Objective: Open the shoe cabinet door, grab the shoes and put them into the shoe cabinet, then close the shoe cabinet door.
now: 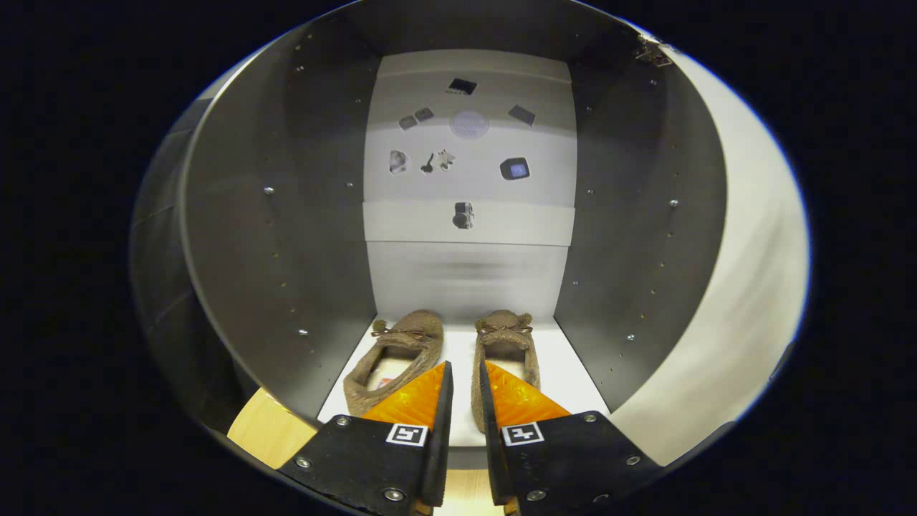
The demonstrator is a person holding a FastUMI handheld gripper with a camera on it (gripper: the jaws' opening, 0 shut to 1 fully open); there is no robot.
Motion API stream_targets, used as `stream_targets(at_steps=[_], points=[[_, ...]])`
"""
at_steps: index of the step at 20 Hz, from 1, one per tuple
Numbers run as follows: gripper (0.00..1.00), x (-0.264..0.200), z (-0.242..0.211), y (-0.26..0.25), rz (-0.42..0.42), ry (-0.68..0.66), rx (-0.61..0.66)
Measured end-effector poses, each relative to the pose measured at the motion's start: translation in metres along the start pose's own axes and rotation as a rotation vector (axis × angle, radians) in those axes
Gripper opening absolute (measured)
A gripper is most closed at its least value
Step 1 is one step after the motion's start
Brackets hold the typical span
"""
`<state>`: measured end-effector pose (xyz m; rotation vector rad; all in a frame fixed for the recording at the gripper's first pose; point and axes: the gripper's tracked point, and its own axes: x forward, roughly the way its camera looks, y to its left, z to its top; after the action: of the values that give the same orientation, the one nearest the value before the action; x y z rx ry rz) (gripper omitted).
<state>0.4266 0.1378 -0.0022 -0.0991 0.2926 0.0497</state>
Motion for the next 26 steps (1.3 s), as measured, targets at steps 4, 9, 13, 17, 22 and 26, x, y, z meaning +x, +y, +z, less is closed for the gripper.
stream_targets(at_steps=[4,9,13,17,22,26], points=[[0.33,-0.063,0.009,0.011,0.023,-0.087,0.028],[0.50,-0.147,-0.002,0.007,-0.012,-0.135,0.004],[0.60,-0.206,-0.020,-0.005,-0.043,-0.135,0.016],[0.65,-0.252,-0.037,-0.035,-0.104,-0.134,0.056],[0.69,-0.302,-0.049,-0.066,-0.173,-0.150,0.085],[0.70,-0.336,-0.056,-0.088,-0.225,-0.160,0.096]])
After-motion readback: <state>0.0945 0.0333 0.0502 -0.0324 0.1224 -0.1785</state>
